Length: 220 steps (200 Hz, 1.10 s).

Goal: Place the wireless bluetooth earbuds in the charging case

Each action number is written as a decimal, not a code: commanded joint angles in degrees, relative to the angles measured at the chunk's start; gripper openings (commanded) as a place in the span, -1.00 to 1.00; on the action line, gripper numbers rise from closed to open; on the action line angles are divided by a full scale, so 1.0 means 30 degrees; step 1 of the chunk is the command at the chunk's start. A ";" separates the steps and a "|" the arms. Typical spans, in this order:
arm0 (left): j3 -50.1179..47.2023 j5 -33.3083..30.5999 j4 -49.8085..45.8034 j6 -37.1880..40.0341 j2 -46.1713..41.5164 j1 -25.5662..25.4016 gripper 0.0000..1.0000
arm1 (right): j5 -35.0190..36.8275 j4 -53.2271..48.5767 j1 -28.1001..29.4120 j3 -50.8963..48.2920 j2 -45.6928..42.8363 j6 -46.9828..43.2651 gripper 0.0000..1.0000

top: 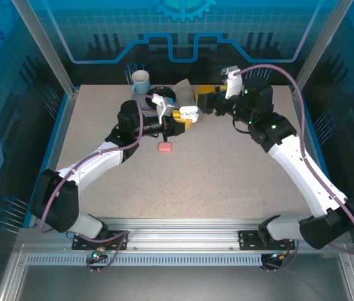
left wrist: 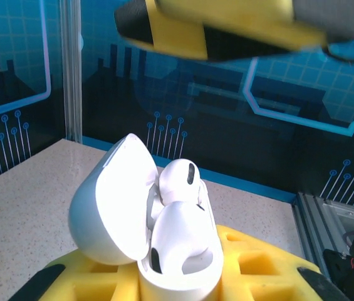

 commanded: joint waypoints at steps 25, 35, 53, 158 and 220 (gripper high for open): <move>-0.0689 0.1204 0.1500 0.0709 -0.0447 -0.0069 -1.00 | -0.4219 -0.4203 -0.1525 0.4275 0.3097 0.2058 0.56; -0.0747 0.1452 0.1603 0.0788 -0.0340 -0.0084 -1.00 | -0.4640 -0.5333 -0.1528 0.5213 0.3933 0.2142 0.55; -0.0749 0.1781 0.1616 0.0896 -0.0146 -0.0085 -1.00 | -0.5227 -0.7505 -0.1525 0.7047 0.5496 0.2412 0.42; -0.0138 0.1732 0.0249 0.2143 0.0640 -0.0108 -1.00 | -0.3892 -1.5148 0.0413 1.3348 1.0964 0.1863 0.21; 0.0406 0.0398 0.0884 0.0975 0.1630 0.0200 -1.00 | -0.2433 -1.6074 0.1695 1.1157 0.8813 0.1321 0.12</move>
